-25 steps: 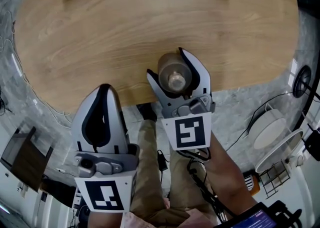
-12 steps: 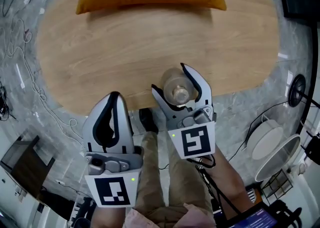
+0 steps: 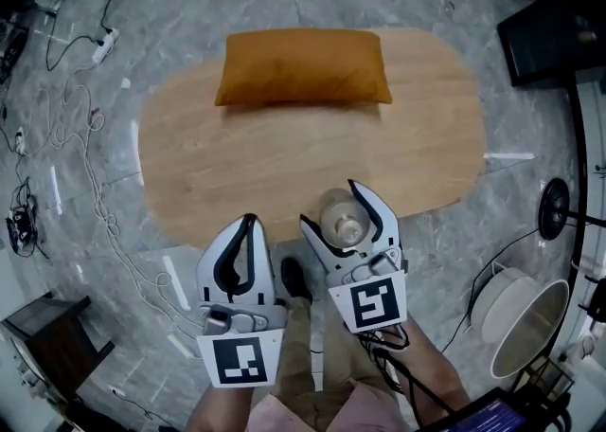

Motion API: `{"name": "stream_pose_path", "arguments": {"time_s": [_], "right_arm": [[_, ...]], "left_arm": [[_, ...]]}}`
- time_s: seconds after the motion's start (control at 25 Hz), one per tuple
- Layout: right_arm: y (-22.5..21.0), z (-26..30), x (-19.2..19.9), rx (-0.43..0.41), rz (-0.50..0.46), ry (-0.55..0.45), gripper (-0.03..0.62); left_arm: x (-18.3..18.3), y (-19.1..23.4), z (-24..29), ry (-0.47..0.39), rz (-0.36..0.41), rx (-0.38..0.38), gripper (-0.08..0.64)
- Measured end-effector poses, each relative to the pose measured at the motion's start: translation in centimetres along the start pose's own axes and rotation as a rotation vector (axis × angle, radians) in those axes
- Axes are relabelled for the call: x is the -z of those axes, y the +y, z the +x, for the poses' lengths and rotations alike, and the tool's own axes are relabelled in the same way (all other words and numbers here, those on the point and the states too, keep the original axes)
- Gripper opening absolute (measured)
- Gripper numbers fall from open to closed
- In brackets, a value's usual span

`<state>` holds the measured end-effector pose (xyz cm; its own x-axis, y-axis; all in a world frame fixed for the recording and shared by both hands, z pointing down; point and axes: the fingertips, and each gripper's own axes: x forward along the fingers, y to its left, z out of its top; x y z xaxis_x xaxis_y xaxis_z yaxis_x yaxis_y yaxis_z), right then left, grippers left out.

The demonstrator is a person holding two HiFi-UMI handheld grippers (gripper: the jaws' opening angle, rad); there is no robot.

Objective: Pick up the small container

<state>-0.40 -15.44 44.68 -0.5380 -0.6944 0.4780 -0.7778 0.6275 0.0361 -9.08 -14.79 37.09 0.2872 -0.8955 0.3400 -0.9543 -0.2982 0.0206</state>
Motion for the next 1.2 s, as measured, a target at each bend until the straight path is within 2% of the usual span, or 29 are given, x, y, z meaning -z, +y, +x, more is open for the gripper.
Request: {"name": "stream_pose_path", "arguments": {"time_s": [0.28, 0.64, 0.92, 1.2], "right_arm": [[0.2, -4.7, -7.5, 0.026, -0.016, -0.090, 0.344], [2.0, -10.8, -17.0, 0.056, -0.007, -0.201, 0.345], [2.6, -15.9, -23.4, 0.109, -0.068, -0.311, 0.345], [3.8, -19.1, -27.4, 0.160, -0.101, -0.370, 0.345]], "left_arm": [[-6.4, 0.0, -3.8, -0.073, 0.030, -0.030, 0.014], [-15.3, 0.0, -9.7, -0.234, 0.070, -0.048, 0.014], [-20.0, -0.4, -13.9, -0.330, 0.085, -0.064, 0.014], [-23.9, 0.0, -17.0, -0.404, 0.096, -0.067, 0.014]]}}
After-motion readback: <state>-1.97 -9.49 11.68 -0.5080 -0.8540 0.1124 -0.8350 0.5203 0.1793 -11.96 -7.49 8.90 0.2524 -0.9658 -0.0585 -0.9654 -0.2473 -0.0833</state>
